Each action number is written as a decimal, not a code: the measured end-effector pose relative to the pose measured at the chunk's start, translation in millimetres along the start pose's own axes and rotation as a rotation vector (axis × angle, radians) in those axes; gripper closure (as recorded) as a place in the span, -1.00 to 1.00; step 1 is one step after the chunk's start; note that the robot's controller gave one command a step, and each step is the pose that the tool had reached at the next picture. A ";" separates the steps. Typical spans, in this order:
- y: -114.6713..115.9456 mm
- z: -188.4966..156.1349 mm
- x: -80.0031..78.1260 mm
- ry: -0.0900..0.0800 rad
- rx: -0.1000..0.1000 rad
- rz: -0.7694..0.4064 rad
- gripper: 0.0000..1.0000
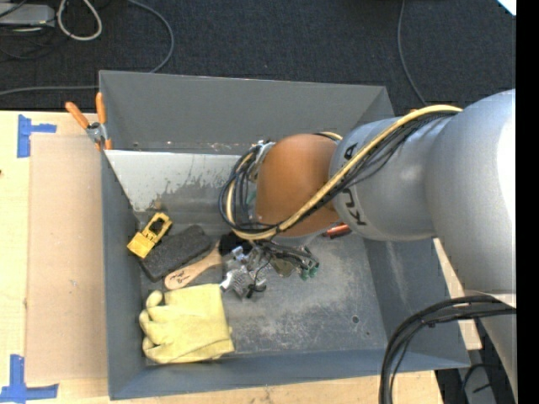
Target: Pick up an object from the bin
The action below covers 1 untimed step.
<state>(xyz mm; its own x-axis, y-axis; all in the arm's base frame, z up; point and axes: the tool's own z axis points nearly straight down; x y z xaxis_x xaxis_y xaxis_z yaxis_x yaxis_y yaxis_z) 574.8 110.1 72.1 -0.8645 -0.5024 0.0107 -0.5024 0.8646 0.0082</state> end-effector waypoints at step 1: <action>-0.1 0.0 0.1 0.000 0.000 0.001 1.00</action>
Offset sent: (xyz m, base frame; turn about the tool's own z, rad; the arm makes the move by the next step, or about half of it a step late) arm 0.0001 0.0000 0.0705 0.0003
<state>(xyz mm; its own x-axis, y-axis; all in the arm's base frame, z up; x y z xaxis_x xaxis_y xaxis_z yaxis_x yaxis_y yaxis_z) 574.8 110.0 72.1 -0.8648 -0.5020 0.0108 -0.5019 0.8649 0.0083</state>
